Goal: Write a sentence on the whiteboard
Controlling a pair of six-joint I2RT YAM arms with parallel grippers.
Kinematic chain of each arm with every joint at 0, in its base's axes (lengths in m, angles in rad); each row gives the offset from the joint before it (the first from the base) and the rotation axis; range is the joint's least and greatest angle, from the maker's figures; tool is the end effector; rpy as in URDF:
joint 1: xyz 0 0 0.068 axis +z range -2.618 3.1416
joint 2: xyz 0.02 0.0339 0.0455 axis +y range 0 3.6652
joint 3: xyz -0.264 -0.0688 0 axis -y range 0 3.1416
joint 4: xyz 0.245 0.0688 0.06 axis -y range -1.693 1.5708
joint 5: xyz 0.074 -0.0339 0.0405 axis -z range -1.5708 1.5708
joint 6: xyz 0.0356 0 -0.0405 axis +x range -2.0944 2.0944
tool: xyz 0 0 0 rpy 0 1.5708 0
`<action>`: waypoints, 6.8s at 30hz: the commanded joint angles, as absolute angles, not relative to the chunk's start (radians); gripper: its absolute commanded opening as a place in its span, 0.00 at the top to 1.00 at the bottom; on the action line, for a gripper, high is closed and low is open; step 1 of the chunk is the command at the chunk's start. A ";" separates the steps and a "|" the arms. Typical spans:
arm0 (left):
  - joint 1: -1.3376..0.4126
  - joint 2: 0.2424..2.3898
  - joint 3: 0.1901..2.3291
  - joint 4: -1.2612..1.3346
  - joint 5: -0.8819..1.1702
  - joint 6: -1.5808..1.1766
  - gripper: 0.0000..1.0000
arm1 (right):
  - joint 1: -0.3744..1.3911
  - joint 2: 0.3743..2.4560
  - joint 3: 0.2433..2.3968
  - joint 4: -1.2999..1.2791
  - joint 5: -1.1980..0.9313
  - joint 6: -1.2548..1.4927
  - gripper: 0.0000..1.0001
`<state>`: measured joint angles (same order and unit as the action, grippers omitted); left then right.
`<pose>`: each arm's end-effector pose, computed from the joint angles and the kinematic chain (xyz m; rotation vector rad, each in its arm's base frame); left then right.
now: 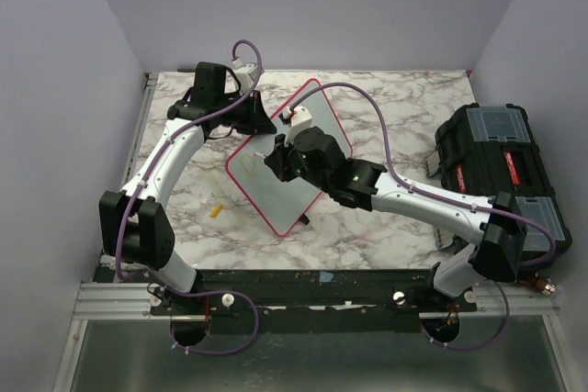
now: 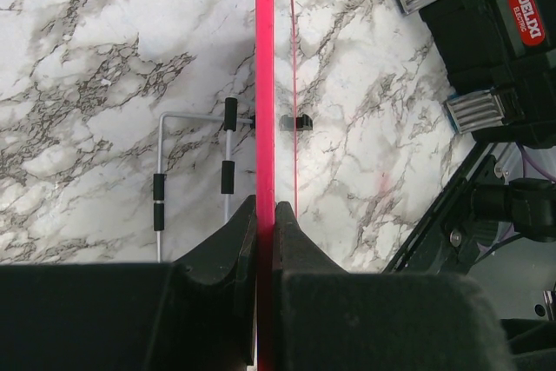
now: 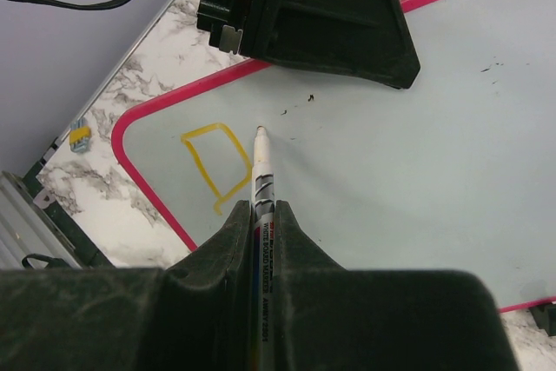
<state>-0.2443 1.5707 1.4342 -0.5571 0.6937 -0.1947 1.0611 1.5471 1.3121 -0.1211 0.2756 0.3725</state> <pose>0.3329 -0.1065 0.3388 0.4342 2.2247 -1.0167 0.1877 0.3160 0.3410 -0.4854 1.9154 0.6924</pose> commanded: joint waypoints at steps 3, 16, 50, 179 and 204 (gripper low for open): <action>-0.264 1.559 1.445 -0.550 0.657 -0.088 1.00 | 1.060 1.565 1.312 -0.130 0.273 0.369 0.99; -0.267 1.554 1.446 -0.558 0.649 -0.085 1.00 | 1.060 1.562 1.245 -0.162 0.271 0.382 0.99; -0.272 1.539 1.434 -0.558 0.641 -0.081 1.00 | 1.059 1.603 1.332 -0.207 0.281 0.376 0.99; -0.446 1.537 1.366 -0.466 0.549 -0.079 1.00 | 1.023 1.385 1.212 -0.149 0.391 0.380 0.99; -0.457 1.535 1.373 -0.475 0.548 -0.080 1.00 | 1.022 1.415 1.247 -0.136 0.429 0.346 0.99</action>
